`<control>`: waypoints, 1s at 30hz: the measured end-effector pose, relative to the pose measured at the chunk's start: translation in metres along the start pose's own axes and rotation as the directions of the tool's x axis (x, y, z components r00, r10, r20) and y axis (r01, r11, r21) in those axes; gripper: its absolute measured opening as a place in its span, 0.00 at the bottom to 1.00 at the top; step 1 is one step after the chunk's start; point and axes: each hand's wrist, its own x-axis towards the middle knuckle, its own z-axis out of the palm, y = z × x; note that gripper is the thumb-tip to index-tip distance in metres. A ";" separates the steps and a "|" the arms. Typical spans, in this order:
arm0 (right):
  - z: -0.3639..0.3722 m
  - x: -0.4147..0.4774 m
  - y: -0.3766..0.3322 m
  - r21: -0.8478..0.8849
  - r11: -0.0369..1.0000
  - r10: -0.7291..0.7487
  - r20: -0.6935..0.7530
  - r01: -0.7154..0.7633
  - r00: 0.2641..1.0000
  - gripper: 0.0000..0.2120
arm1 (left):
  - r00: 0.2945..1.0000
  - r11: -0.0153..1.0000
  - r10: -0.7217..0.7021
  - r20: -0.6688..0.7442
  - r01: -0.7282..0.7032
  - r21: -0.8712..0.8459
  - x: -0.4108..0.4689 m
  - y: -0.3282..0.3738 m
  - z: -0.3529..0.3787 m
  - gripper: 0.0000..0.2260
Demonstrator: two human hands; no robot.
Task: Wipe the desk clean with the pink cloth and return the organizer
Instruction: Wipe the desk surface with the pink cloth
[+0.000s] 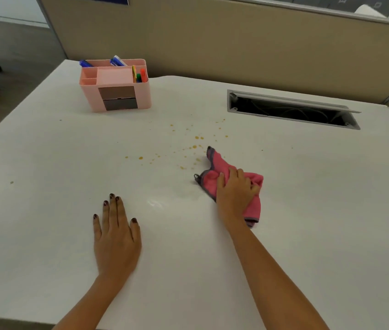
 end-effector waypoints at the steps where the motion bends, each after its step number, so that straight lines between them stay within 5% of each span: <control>1: 0.002 0.003 -0.008 0.002 1.000 0.002 0.019 -0.002 1.000 0.14 | 1.000 1.000 -0.003 0.000 0.003 -0.002 -0.001 0.000 0.000 0.30; 7: 0.020 -0.039 -0.077 0.130 0.913 -0.403 0.154 0.386 0.902 0.16 | 1.000 1.000 -0.015 -0.006 0.015 -0.027 -0.004 -0.004 0.000 0.29; 11: 0.019 -0.077 -0.086 0.181 0.828 -0.550 0.088 0.530 0.830 0.14 | 0.999 0.999 -0.024 -0.023 0.023 -0.046 -0.004 -0.003 0.001 0.29; 14: 0.016 -0.070 -0.061 0.125 0.827 -0.553 0.001 0.548 0.833 0.14 | 0.999 0.997 -0.036 -0.028 0.034 -0.074 -0.004 -0.006 0.001 0.29; 20: 0.015 -0.026 -0.054 0.061 0.968 -0.249 0.082 0.244 0.965 0.14 | 0.985 0.986 -0.165 -0.047 0.163 -0.036 -0.005 -0.039 -0.004 0.30; 23: 0.022 -0.029 -0.079 0.091 0.925 -0.378 0.122 0.369 0.918 0.14 | 0.983 0.984 -0.175 -0.058 0.173 -0.045 -0.004 -0.059 -0.009 0.30; 28: 0.035 -0.062 -0.114 0.239 0.703 -0.700 0.059 0.670 0.712 0.13 | 0.966 0.970 -0.244 -0.080 0.243 -0.031 -0.006 -0.082 -0.015 0.30; 30: 0.038 -0.053 -0.124 0.231 0.751 -0.645 0.059 0.618 0.762 0.13 | 0.956 0.960 -0.278 -0.088 0.277 -0.030 -0.007 -0.090 -0.017 0.30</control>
